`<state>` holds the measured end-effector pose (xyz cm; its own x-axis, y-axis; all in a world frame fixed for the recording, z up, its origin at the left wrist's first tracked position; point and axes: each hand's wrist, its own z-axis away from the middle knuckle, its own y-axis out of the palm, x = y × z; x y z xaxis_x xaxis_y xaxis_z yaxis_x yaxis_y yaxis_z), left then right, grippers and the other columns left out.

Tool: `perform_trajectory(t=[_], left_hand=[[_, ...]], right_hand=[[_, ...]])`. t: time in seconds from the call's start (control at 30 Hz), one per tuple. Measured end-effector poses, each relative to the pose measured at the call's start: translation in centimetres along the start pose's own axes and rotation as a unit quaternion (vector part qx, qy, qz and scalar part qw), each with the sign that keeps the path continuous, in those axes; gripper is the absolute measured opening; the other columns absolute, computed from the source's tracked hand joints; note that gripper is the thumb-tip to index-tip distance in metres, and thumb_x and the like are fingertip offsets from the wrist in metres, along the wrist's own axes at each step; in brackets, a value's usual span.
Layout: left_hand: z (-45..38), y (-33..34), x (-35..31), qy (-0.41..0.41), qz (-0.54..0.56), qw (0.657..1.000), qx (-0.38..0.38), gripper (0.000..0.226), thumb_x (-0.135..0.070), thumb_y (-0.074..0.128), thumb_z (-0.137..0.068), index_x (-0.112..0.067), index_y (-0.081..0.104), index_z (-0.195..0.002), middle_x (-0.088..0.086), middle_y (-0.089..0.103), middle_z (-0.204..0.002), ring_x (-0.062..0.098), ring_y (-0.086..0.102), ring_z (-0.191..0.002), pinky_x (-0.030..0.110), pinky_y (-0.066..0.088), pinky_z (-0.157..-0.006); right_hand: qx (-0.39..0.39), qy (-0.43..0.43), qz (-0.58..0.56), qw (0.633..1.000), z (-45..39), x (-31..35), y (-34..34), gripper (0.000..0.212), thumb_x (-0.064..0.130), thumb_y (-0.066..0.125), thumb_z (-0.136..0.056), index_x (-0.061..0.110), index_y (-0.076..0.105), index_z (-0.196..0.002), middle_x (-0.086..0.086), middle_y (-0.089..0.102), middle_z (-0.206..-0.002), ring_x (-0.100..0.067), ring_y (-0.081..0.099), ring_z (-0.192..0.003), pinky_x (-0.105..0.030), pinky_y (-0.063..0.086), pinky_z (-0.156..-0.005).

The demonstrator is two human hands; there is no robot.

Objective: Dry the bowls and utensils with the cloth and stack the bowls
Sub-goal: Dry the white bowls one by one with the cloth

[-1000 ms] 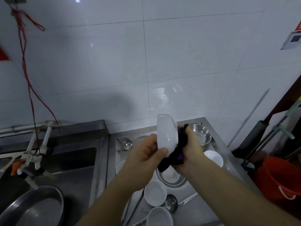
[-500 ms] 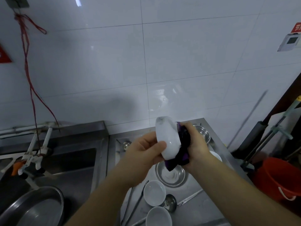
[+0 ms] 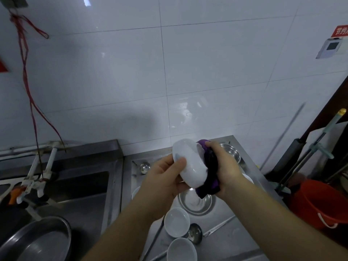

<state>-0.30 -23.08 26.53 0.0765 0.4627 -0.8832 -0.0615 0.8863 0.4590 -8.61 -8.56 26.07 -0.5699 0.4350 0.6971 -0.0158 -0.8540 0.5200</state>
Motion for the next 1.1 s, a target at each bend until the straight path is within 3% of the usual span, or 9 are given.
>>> perform_trajectory(t=[0.27,0.43,0.57,0.67,0.77,0.83,0.9,1.0,1.1], left_hand=[[-0.4,0.9,2.1,0.039,0.0,0.999,-0.033,0.032,-0.027,0.066,-0.093,-0.017,0.077,-0.122,0.017,0.076,-0.122,0.032,0.074,-0.115,0.039,0.062,-0.092],[-0.4,0.7,2.0,0.029,0.002,0.998,-0.048,0.037,-0.031,0.064,-0.094,-0.013,0.075,-0.125,0.019,0.076,-0.121,0.031,0.073,-0.115,0.04,0.061,-0.096],[-0.1,0.6,1.9,0.021,-0.055,0.997,-0.042,0.035,-0.037,0.061,-0.098,-0.01,0.075,-0.117,0.043,0.062,-0.113,0.039,0.06,-0.097,0.056,0.047,-0.092],[0.2,0.6,1.7,0.048,-0.153,0.987,-0.026,0.031,-0.04,0.058,-0.103,-0.015,0.077,-0.104,0.032,0.065,-0.088,0.029,0.056,-0.076,0.046,0.05,-0.078],[0.3,0.1,1.6,0.083,-0.331,0.94,0.002,0.023,-0.034,0.058,-0.108,-0.022,0.074,-0.098,0.004,0.068,-0.075,0.026,0.058,-0.067,0.043,0.054,-0.067],[0.2,-0.5,1.5,0.085,-0.47,0.878,0.026,0.014,-0.037,0.058,-0.107,-0.032,0.07,-0.1,-0.008,0.065,-0.07,0.013,0.055,-0.06,0.032,0.049,-0.064],[0.2,-0.8,1.2,0.093,-0.593,0.798,0.056,0.014,-0.041,0.054,-0.107,-0.034,0.064,-0.102,-0.013,0.06,-0.068,0.005,0.052,-0.057,0.024,0.044,-0.059],[-0.3,-1.4,1.4,0.131,-0.696,0.701,0.079,0.018,-0.039,0.047,-0.11,-0.029,0.059,-0.119,-0.009,0.07,-0.095,0.009,0.064,-0.081,0.029,0.051,-0.071],[-0.8,-1.7,2.5,0.182,-0.707,0.68,0.063,0.024,-0.038,0.047,-0.109,-0.037,0.055,-0.132,-0.012,0.071,-0.113,0.011,0.066,-0.096,0.018,0.042,-0.069]], right_hand=[[-0.094,-0.208,0.086,0.97,1.0,-2.3,1.0,0.015,0.036,0.067,-0.093,0.027,0.075,-0.102,-0.002,0.081,-0.095,-0.023,0.079,-0.091,-0.045,0.066,-0.08],[-0.03,-0.337,0.222,0.915,1.7,-2.6,1.1,0.025,0.046,0.065,-0.089,0.044,0.072,-0.112,0.012,0.077,-0.104,-0.006,0.074,-0.098,-0.035,0.064,-0.087],[0.056,-0.437,0.358,0.824,1.6,-1.5,0.2,0.039,0.039,0.059,-0.096,0.048,0.062,-0.133,0.024,0.071,-0.117,-0.001,0.07,-0.109,-0.01,0.053,-0.084],[0.067,-0.401,0.368,0.836,1.1,-0.7,0.5,0.033,0.041,0.061,-0.095,0.055,0.063,-0.125,0.025,0.073,-0.113,0.002,0.07,-0.106,-0.012,0.055,-0.082],[0.016,-0.298,0.323,0.898,0.2,0.1,1.0,0.019,0.057,0.067,-0.085,0.056,0.066,-0.104,0.022,0.075,-0.097,-0.001,0.073,-0.092,-0.03,0.059,-0.082],[0.019,-0.221,0.29,0.931,-0.1,0.6,0.8,0.03,0.065,0.077,-0.072,0.049,0.068,-0.096,0.015,0.075,-0.091,-0.013,0.076,-0.089,-0.039,0.065,-0.079],[0.034,-0.177,0.295,0.938,-0.2,0.9,0.2,0.048,0.056,0.088,-0.064,0.029,0.069,-0.099,-0.003,0.075,-0.089,-0.025,0.077,-0.084,-0.046,0.068,-0.073],[0.028,-0.158,0.275,0.948,-0.6,0.7,-1.1,0.044,0.035,0.091,-0.066,0.021,0.072,-0.103,-0.014,0.078,-0.101,-0.031,0.078,-0.089,-0.049,0.067,-0.076],[0.002,-0.144,0.218,0.965,-1.5,-0.2,-2.6,0.037,0.028,0.09,-0.071,0.021,0.075,-0.105,-0.02,0.077,-0.107,-0.039,0.077,-0.096,-0.057,0.065,-0.083]])
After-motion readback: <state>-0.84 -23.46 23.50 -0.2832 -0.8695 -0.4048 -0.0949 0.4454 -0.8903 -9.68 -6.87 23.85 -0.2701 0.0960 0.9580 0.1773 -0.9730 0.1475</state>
